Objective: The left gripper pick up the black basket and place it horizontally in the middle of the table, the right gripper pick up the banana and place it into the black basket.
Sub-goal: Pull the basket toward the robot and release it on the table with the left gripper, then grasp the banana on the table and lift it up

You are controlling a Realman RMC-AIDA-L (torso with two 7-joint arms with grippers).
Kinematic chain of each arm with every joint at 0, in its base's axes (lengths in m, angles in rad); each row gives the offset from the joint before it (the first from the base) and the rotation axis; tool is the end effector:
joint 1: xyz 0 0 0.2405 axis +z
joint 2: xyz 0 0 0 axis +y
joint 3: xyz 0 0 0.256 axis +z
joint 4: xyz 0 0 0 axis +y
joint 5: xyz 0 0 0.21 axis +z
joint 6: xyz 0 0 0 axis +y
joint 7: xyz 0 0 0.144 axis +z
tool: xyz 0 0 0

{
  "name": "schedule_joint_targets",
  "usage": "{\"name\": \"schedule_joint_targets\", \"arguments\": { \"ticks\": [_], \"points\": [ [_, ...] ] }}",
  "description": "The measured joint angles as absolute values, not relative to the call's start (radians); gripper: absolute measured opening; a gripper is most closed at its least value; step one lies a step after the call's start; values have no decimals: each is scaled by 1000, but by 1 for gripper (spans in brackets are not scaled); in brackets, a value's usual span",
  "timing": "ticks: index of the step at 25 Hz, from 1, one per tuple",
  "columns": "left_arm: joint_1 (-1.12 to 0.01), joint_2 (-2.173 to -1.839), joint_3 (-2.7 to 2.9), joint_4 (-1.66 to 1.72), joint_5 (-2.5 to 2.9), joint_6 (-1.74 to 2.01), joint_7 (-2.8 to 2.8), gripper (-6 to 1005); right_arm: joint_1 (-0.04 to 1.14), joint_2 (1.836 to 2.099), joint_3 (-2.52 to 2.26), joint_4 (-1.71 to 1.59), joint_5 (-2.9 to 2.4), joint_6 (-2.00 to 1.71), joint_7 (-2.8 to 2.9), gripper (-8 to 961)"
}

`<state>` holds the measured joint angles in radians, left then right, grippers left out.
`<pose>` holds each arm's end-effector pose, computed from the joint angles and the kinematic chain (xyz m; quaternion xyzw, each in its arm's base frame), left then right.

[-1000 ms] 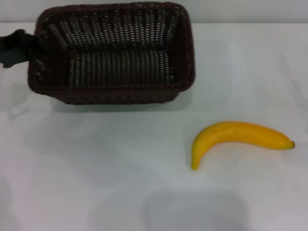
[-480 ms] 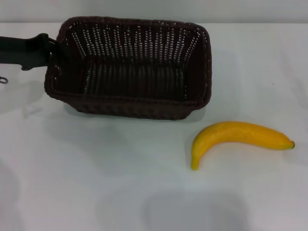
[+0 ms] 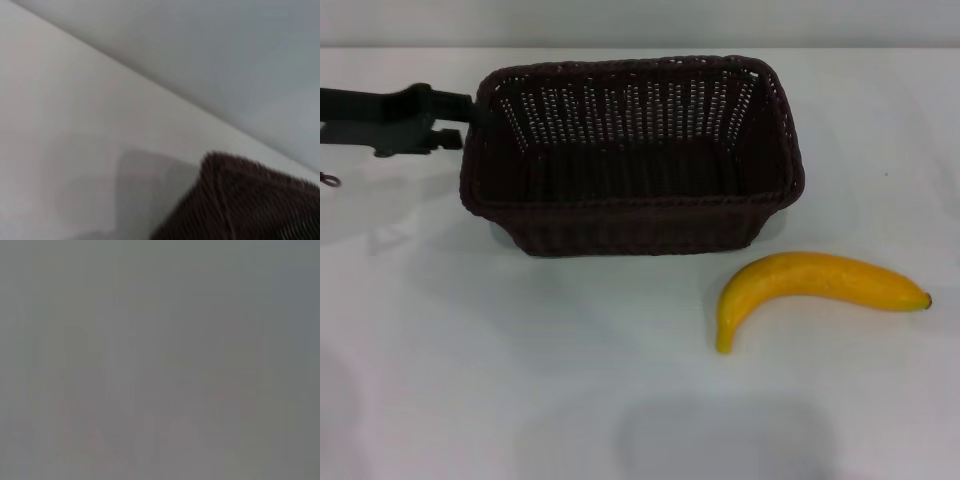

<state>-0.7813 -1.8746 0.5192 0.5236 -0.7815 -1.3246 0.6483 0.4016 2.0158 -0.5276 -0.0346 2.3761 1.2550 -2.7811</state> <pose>-0.2743 0.4179 0.0694 -0.7193 -0.6510 -0.1756 0.1670 0.3860 0.3117 0.0629 -0.6069 0.2679 0.3121 0.6801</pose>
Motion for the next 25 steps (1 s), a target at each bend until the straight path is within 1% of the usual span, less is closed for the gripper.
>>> {"name": "schedule_joint_targets", "arguments": {
  "ticks": [3,7,10,12,13,16,18,19,21,23,24,25],
  "points": [
    [-729,-1875,518,595,-839,-1323,664,503,403,2016,-528,-37,2376,1255,-2781,858],
    [-631,-1870,518,666,-982,-1325,715,641,403,2016,-528,-38,2376,1259,-2779,858],
    [-550,-1871,518,695,-1139,-1319,812,711,397,2014,-536,-39,2371,1284,-2745,858],
    [-497,-1879,514,700,-1266,-1312,912,758,387,2011,-559,-52,2361,1303,-2677,857],
    [-473,-1887,502,699,-1332,-1309,975,758,378,2008,-577,-68,2354,1307,-2625,857],
    [-409,-1934,438,686,-1483,-1288,1147,759,338,1994,-650,-156,2318,1308,-2438,857],
    [-375,-1977,382,675,-1555,-1267,1283,758,304,1974,-700,-240,2266,1311,-2286,857],
    [-360,-2001,351,666,-1587,-1259,1364,757,280,1956,-729,-312,2202,1323,-2167,857],
    [-341,-2035,305,631,-1648,-1250,1528,756,265,1941,-743,-366,2147,1335,-2083,857],
    [-328,-2058,276,580,-1707,-1250,1687,754,247,1913,-756,-476,2011,1371,-1932,858],
    [-324,-2064,268,550,-1737,-1252,1751,754,242,1900,-758,-537,1938,1392,-1862,858],
    [-318,-2070,261,511,-1779,-1257,1835,753,241,1894,-759,-574,1892,1407,-1828,858]
  ]
}}
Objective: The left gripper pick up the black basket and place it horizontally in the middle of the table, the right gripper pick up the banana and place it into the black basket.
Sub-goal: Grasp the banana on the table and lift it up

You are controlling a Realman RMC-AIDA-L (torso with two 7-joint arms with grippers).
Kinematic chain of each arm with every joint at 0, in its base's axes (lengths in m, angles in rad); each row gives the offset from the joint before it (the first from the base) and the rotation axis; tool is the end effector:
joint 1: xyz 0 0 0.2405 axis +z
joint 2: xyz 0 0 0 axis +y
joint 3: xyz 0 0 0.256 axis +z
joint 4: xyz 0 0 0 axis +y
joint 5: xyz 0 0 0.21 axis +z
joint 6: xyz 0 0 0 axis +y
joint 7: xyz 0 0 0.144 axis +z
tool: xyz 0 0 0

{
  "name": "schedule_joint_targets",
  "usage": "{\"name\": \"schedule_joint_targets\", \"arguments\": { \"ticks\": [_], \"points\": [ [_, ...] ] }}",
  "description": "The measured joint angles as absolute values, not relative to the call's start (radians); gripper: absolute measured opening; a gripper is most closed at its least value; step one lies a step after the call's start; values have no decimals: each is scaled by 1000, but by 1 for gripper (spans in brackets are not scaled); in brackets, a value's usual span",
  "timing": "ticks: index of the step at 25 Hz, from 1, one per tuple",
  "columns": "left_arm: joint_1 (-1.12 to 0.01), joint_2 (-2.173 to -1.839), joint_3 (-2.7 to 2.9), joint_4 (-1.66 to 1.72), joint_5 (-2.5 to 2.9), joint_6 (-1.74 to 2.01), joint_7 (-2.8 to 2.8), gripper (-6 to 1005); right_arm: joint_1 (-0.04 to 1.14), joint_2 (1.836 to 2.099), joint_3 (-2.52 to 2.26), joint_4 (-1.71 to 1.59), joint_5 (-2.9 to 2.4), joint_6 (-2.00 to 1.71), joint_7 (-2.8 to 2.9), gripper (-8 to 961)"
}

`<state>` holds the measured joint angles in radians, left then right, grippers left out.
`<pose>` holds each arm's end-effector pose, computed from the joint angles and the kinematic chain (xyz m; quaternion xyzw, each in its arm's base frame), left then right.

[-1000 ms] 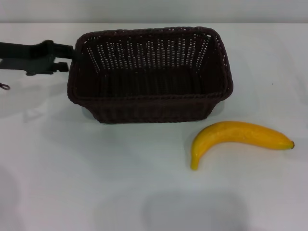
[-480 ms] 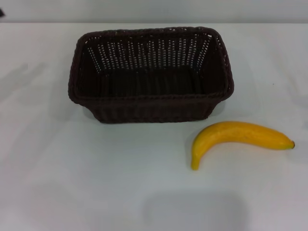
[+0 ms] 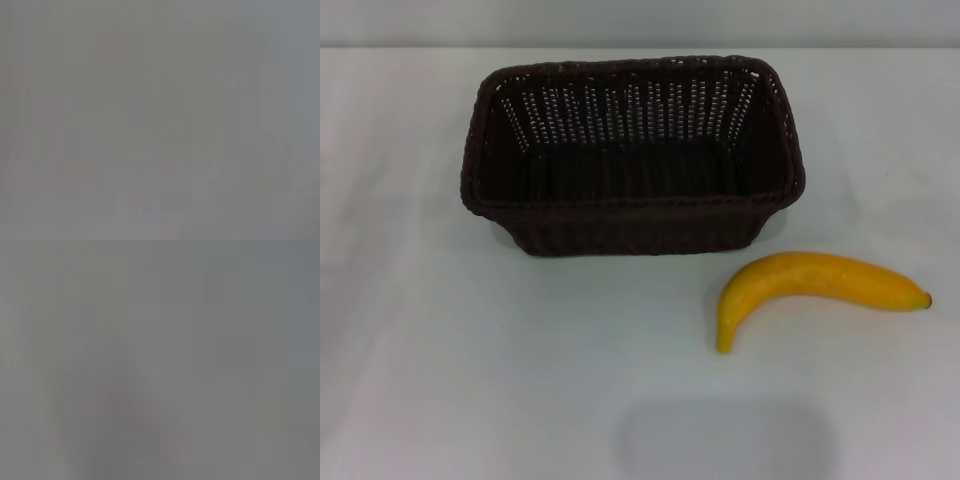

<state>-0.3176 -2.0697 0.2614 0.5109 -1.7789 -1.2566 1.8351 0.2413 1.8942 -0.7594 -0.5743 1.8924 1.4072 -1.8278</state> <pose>-0.3845 0.3032 0.1145 -0.5951 -0.3952 -0.4595 0.5278 0.3514 0.3038 0.1298 -0.7710 0.2924 0.3942 0.4059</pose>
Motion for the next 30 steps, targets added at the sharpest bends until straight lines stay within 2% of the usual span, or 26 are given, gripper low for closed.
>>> {"name": "schedule_joint_targets", "arguments": {
  "ticks": [2,4,5,9,11,21,30],
  "points": [
    [-310,-2074,257,436,-1846,-1265,1951,751,242,1885,-761,-715,1747,1454,-1719,858],
    [-307,-2074,256,371,-1894,-1269,2041,750,241,1895,-761,-844,1648,1479,-1650,858],
    [-305,-2074,256,348,-1907,-1270,2078,749,240,1905,-761,-900,1604,1486,-1621,858],
    [-289,-2076,254,308,-1923,-1270,2147,747,236,1980,-764,-1219,1373,1496,-1473,857],
    [-284,-2076,254,296,-1923,-1271,2152,747,237,2001,-791,-1344,1288,1497,-1401,857],
    [-242,-2079,248,246,-1965,-1319,2221,747,262,2004,-1012,-1653,1050,1535,-1155,857],
    [-215,-2080,247,188,-2034,-1361,2321,747,269,2005,-1219,-1673,919,1526,-1107,858]
  ]
}}
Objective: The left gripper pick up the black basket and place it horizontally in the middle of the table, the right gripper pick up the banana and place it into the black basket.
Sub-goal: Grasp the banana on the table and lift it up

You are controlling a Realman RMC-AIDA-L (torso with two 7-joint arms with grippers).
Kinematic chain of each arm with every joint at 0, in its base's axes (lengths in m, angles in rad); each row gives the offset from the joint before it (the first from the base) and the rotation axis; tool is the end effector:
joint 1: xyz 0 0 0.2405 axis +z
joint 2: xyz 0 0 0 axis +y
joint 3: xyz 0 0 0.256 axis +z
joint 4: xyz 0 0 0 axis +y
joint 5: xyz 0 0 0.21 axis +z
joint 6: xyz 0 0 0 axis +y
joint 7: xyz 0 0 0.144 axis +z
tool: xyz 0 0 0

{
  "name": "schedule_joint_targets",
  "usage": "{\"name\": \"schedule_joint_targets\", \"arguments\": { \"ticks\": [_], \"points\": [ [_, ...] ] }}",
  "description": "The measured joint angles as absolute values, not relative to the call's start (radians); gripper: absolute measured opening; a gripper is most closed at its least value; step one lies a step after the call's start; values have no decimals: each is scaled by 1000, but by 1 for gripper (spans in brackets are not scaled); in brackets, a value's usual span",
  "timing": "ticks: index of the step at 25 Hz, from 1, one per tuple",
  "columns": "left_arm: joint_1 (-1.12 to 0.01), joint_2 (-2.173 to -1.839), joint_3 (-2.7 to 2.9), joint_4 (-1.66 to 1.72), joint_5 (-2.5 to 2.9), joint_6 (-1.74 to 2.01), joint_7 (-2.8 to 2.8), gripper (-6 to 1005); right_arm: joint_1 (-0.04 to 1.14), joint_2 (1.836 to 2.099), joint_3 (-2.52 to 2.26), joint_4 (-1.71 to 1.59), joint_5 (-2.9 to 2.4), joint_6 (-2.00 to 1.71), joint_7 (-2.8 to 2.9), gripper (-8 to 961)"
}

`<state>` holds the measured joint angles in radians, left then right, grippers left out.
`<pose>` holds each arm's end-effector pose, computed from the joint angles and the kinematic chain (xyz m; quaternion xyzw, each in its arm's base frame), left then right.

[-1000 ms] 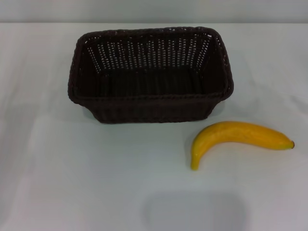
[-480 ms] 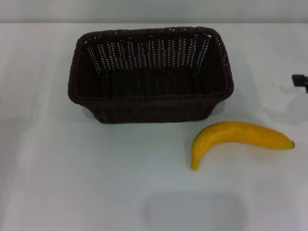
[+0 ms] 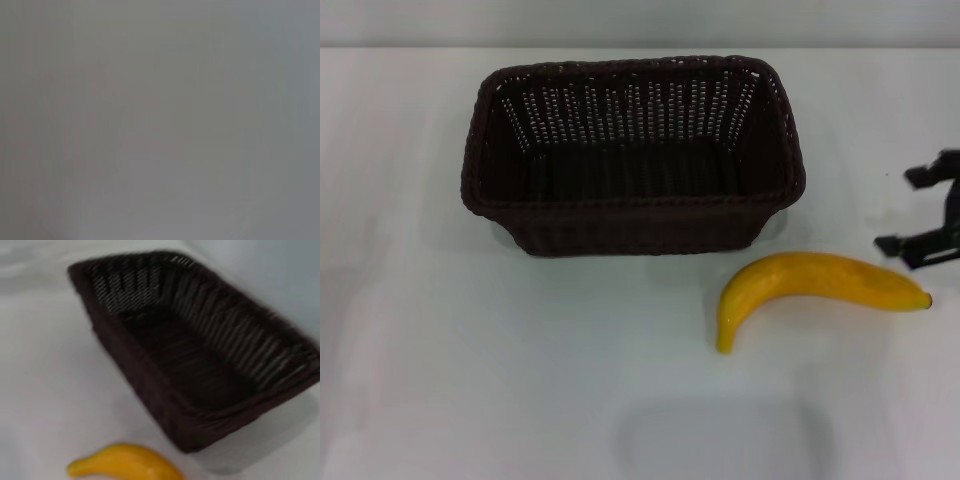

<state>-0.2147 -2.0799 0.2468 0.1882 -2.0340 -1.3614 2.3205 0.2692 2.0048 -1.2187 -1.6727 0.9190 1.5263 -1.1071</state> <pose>-0.4125 0.2417 0.0701 -0.5367 -0.3700 -0.4217 0.6303 0.2019 0.3149 0.0783 -0.9634 0.1390 -0.0383 0.2261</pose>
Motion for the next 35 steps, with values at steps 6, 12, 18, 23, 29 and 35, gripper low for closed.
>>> {"name": "schedule_joint_targets", "arguments": {
  "ticks": [6,12,18,23,29,35],
  "points": [
    [-229,-2080,249,171,-2041,-1361,2323,747,285,2007,-1325,-1596,878,1467,-1103,858],
    [-225,-2080,247,163,-2042,-1360,2324,748,348,2009,-1363,-1466,859,1427,-1110,825],
    [-223,-2081,247,163,-2044,-1360,2324,748,380,2011,-1429,-1376,828,1333,-1112,777],
    [-228,-2082,247,153,-2048,-1365,2322,748,400,2012,-1464,-1340,800,1306,-1102,736],
    [-235,-2082,247,140,-2062,-1369,2325,748,429,2013,-1465,-1276,799,1288,-1100,687],
    [-235,-2081,247,139,-2064,-1372,2320,748,426,2012,-1465,-1269,799,1254,-1100,524]
  ]
}}
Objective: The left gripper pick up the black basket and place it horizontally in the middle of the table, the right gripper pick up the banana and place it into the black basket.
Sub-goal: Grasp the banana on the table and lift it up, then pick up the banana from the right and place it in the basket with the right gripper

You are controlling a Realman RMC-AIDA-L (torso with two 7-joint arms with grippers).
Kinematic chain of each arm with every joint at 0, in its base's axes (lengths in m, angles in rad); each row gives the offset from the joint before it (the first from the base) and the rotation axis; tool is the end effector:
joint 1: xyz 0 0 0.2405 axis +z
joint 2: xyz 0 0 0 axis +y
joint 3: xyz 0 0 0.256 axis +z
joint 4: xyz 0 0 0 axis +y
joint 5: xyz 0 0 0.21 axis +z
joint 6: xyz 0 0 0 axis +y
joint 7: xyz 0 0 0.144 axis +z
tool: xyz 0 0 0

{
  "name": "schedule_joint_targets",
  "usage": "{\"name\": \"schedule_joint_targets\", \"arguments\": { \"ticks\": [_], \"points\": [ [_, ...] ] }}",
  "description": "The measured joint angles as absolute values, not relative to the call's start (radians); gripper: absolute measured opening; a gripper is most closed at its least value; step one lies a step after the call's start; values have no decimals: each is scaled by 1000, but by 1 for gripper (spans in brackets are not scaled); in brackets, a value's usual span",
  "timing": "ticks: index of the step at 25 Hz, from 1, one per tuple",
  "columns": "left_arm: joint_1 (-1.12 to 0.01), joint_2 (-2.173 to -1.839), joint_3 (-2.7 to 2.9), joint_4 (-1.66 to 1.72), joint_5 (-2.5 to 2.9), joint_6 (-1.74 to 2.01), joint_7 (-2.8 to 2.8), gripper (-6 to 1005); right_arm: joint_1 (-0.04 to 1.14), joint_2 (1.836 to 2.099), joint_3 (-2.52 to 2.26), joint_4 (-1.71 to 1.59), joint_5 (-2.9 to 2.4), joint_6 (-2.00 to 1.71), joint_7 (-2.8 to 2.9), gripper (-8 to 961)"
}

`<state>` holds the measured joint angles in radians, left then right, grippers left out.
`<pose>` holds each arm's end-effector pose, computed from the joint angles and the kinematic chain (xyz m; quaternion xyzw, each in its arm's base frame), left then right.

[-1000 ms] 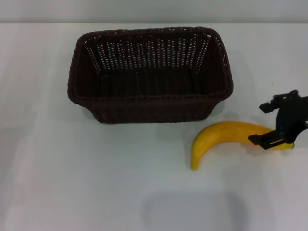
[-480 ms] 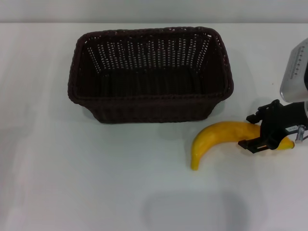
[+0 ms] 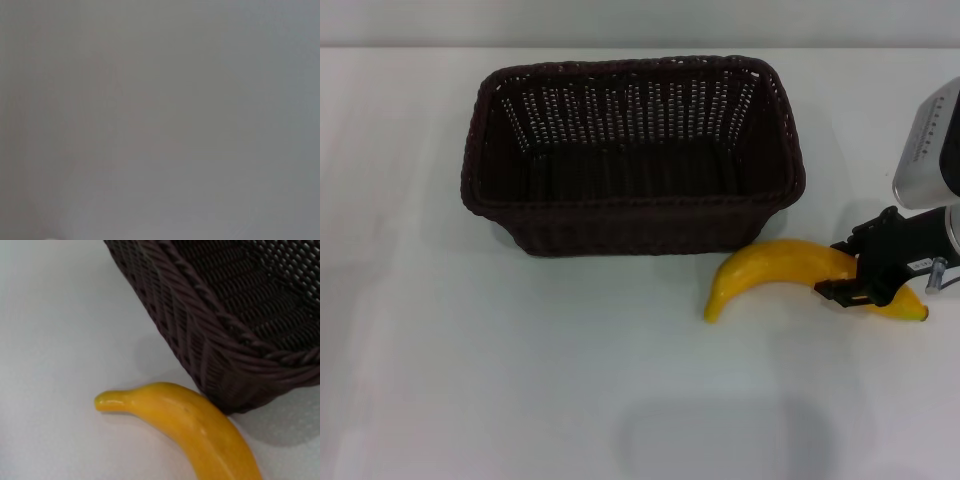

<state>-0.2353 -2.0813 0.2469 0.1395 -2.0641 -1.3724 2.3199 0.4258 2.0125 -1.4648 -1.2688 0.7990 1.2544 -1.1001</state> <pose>-0.4072 0.2466 0.0621 -0.5226 -0.3805 -0.4415 0.6222 0.2265 0.3488 -0.0079 -0.9666 0.1488 -0.1108 0.1770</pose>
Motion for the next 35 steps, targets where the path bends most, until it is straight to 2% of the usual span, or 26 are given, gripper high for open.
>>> {"name": "schedule_joint_targets", "arguments": {
  "ticks": [1,4,10,11,17,23,35],
  "points": [
    [-235,-2082,247,140,-2065,-1373,2320,748,426,2012,-1463,-1269,799,1255,-1100,493],
    [-236,-2082,247,139,-2068,-1373,2320,747,432,2007,-1452,-1269,799,1289,-1107,482],
    [-237,-2082,247,139,-2069,-1373,2319,747,449,2006,-1335,-1282,813,1476,-1193,492],
    [-237,-2082,247,139,-2069,-1373,2319,747,461,2007,-1236,-1285,852,1610,-1271,493],
    [-237,-2081,247,139,-2070,-1374,2317,748,492,1999,-994,-1286,1081,1795,-1359,503],
    [-257,-2082,250,112,-2070,-1374,2322,747,572,2007,-930,-1230,1270,1678,-1370,513],
    [-257,-2082,255,86,-2062,-1373,2324,748,801,2015,-1272,-1004,1280,1243,-1510,532]
  ]
}}
